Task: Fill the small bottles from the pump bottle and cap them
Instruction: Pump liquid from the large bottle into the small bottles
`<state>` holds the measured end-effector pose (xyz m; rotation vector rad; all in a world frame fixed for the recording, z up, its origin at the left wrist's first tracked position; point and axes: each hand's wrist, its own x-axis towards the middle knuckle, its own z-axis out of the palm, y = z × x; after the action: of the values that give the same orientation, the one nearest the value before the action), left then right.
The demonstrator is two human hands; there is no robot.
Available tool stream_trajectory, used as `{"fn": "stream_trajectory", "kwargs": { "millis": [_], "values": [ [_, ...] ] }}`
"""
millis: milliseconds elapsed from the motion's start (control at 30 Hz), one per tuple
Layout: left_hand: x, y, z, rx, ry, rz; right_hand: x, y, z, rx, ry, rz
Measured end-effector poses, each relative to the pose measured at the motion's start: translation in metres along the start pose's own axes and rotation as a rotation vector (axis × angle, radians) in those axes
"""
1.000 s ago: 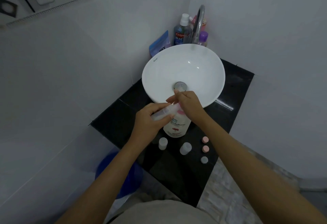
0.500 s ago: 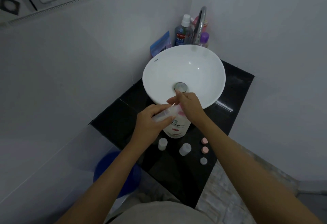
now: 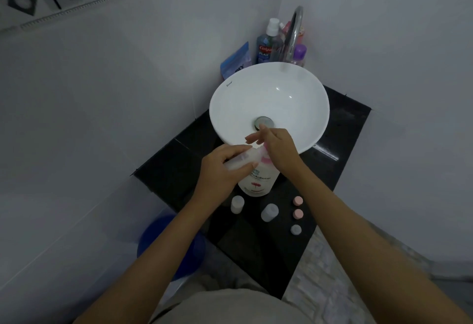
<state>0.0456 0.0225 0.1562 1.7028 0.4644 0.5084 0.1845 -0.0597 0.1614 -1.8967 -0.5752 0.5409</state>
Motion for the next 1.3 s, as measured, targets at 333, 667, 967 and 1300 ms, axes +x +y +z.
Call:
{"fn": "stream_trajectory", "kwargs": {
  "millis": [333,667,967,1300],
  "values": [
    [-0.005,-0.001,-0.005,-0.028,-0.014,-0.009,-0.005,-0.003,-0.003,-0.013,-0.066,-0.016],
    [-0.01,-0.013,-0.002,0.017,-0.014,-0.072,-0.01,0.013,0.01,-0.014,-0.07,0.056],
    [-0.001,0.003,-0.004,-0.004,-0.02,0.002,-0.007,-0.002,-0.001,-0.005,-0.01,-0.032],
    [-0.005,-0.008,-0.003,0.0,-0.027,-0.04,-0.006,0.002,0.001,-0.05,-0.072,0.048]
  ]
}}
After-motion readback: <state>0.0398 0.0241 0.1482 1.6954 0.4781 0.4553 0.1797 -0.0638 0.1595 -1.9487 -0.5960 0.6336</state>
